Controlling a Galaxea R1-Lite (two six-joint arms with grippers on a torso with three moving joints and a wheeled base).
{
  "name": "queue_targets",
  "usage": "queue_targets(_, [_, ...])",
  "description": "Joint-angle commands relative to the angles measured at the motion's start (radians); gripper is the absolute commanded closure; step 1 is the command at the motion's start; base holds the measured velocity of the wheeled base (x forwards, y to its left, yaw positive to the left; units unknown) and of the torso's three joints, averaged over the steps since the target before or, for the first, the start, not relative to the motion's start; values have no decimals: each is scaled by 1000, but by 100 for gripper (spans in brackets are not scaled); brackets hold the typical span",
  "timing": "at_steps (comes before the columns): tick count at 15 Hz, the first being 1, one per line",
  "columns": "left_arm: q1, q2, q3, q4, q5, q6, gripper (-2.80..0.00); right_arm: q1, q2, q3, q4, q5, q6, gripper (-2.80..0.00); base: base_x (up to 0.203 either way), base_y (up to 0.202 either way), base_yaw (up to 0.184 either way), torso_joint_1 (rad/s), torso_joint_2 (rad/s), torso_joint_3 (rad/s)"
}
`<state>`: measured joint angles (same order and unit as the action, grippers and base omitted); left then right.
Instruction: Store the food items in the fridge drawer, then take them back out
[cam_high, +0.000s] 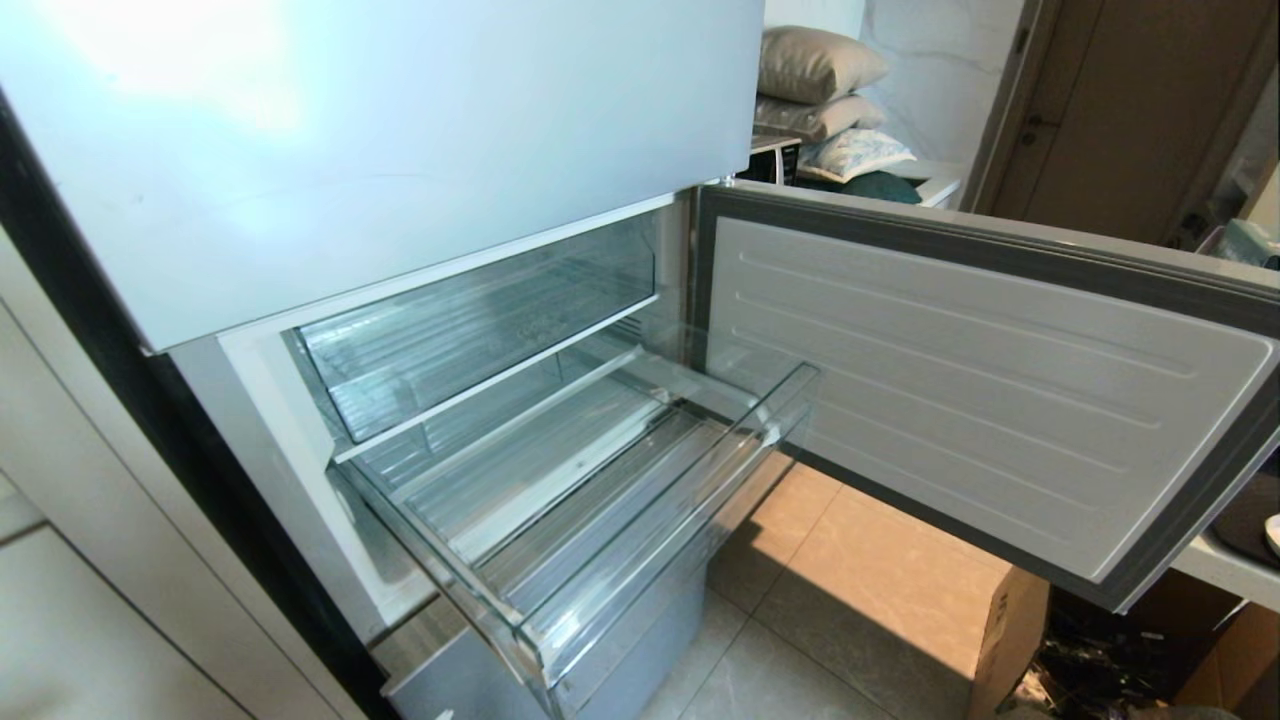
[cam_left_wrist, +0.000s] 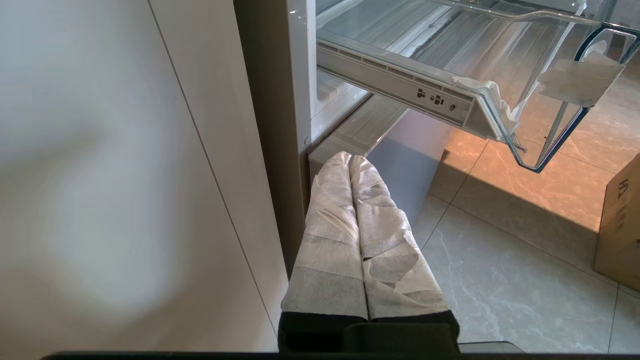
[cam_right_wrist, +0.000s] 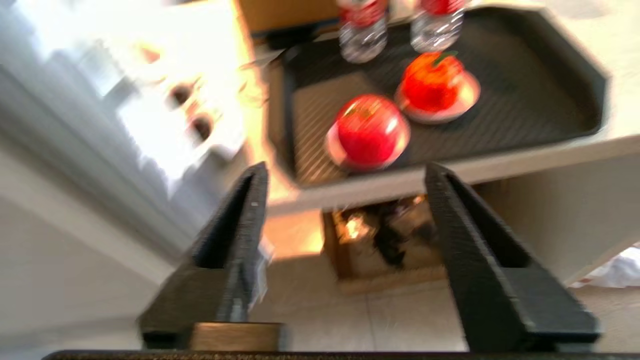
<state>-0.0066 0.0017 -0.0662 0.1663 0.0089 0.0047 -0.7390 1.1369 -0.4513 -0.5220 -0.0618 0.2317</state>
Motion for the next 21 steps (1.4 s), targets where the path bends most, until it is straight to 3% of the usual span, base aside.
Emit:
queue_targets(1, [-1,0,0,1,0,0,0,-71,172,-22,-86,1,2,-280,0,0,0,0,0,0])
queue_targets(6, [0,0,0,1,0,0,0,-221,381,-109,-194,29,0,-280,0,0,0,0,0,0])
queue_targets(10, [-1,0,0,1,0,0,0,-272,524,-188,-216,69,-2,-280,0,0,0,0,0,0])
queue_targets(17, [0,0,0,1,0,0,0,-288,749,-344,-294,84,-62,-280,0,0,0,0,0,0])
queue_targets(21, [0,0,0,1,0,0,0,-257,916,-528,-294,182,-132,-280,0,0,0,0,0,0])
